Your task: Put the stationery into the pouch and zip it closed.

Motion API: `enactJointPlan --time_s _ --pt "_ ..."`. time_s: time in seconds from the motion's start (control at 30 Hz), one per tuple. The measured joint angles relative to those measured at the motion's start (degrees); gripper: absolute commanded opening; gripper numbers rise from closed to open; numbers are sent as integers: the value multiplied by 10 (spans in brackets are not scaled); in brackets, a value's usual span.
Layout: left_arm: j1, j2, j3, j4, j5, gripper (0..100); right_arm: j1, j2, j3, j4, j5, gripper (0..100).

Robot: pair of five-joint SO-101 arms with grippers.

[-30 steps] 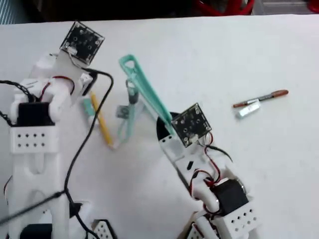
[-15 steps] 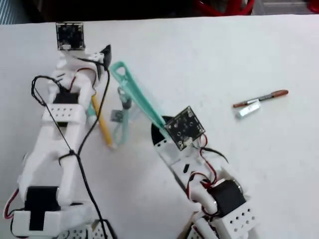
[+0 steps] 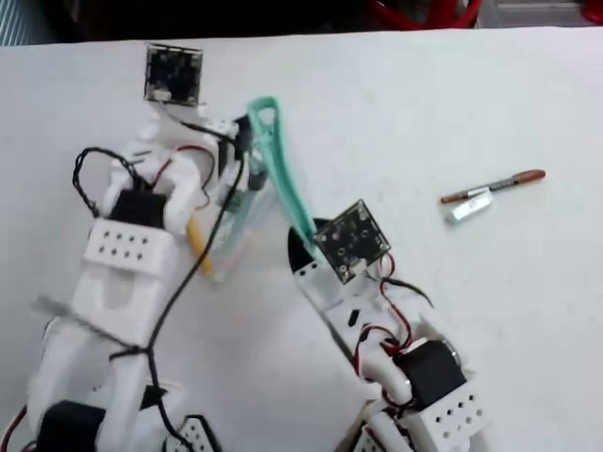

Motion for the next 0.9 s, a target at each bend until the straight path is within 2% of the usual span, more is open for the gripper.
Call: enactJointPlan --time_s 0.13,0.2,0.43,0.9 --pt "13 -62 0 73 -39 261 33 -1 -1 0 -33 176" --pt "18 -87 0 104 -52 261 43 -1 -1 0 -50 214" --pt "60 -139 0 208 -70 262 49 0 -1 0 -62 215" --pt "88 -178 0 297 -70 263 68 0 -45 -47 -64 215"
